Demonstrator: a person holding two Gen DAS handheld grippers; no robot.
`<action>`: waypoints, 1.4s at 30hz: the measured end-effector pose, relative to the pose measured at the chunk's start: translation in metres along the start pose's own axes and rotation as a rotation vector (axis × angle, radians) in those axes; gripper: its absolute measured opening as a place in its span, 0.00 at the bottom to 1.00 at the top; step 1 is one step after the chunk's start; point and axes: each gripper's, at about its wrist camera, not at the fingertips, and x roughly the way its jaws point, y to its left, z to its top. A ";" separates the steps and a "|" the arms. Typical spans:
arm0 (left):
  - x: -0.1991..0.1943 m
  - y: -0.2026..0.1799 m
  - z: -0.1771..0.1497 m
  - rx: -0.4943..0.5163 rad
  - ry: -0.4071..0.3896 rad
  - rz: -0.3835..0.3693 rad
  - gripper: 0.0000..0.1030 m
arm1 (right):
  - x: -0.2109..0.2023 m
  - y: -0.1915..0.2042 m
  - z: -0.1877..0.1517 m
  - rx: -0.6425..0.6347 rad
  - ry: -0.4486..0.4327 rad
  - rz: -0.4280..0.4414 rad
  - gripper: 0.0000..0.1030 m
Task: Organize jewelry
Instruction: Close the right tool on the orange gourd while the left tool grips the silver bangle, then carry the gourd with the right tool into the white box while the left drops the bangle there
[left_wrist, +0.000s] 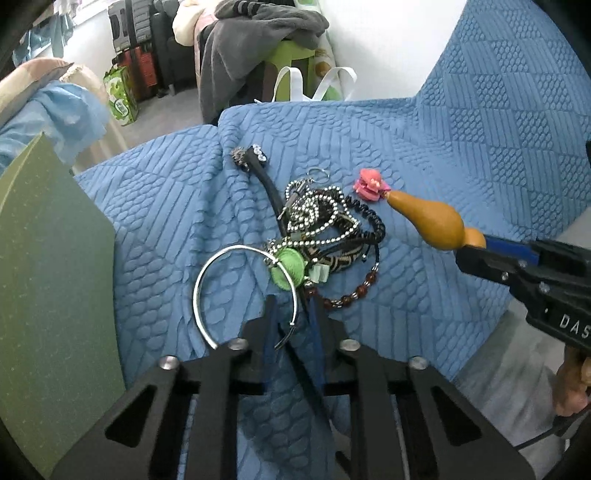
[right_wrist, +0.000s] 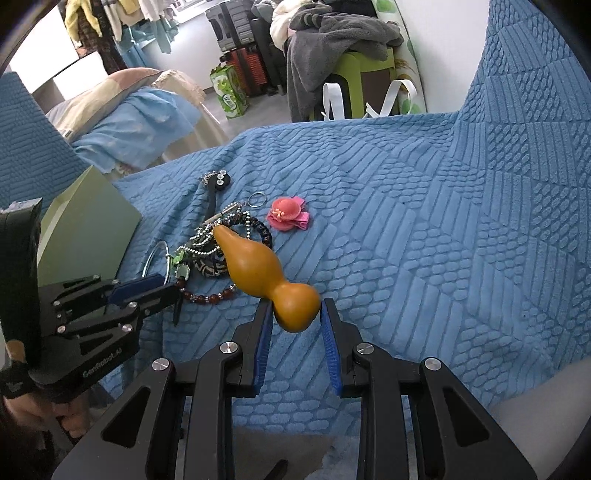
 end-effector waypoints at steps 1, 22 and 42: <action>0.001 0.002 0.001 -0.016 0.002 0.005 0.05 | -0.001 0.001 0.000 0.000 0.000 -0.002 0.23; -0.102 0.027 0.030 -0.189 -0.180 -0.062 0.05 | -0.076 0.043 0.040 -0.030 -0.146 -0.095 0.23; -0.246 0.093 0.064 -0.179 -0.377 0.042 0.05 | -0.148 0.144 0.102 -0.081 -0.305 -0.080 0.23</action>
